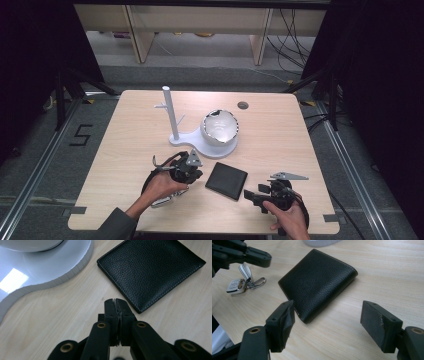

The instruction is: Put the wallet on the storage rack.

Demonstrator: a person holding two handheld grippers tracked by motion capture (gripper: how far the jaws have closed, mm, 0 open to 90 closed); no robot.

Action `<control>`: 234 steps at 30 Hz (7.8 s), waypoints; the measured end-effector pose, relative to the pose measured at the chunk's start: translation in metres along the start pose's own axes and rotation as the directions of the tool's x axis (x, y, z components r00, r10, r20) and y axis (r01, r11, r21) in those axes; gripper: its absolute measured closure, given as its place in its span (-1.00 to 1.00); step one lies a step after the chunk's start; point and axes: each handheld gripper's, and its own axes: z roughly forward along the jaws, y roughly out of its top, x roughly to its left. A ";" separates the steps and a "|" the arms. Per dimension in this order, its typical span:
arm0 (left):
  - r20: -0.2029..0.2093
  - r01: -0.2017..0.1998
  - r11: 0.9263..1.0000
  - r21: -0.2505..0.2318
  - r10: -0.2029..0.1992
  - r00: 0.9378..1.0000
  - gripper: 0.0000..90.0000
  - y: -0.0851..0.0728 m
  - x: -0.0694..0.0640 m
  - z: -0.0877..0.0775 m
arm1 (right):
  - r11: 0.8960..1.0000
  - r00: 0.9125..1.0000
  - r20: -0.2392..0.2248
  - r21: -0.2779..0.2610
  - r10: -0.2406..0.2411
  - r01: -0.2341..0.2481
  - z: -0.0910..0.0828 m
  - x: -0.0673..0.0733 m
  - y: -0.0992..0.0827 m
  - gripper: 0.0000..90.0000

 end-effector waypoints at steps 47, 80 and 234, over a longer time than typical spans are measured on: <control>0.168 -0.101 0.991 0.082 0.087 0.982 0.98 0.021 -0.043 0.031 | 0.974 0.973 -0.039 0.027 0.227 -0.226 0.048 -0.019 0.030 -0.23; 0.154 -0.085 0.995 0.061 0.075 0.985 0.88 0.018 -0.043 0.023 | 0.976 0.947 -0.244 0.118 0.207 -0.183 0.041 -0.010 0.050 0.70; 0.020 0.115 0.993 -0.024 -0.114 0.993 -0.40 -0.140 -0.048 -0.108 | 0.989 0.999 -0.036 -0.144 0.023 -0.028 0.011 -0.038 0.181 -0.20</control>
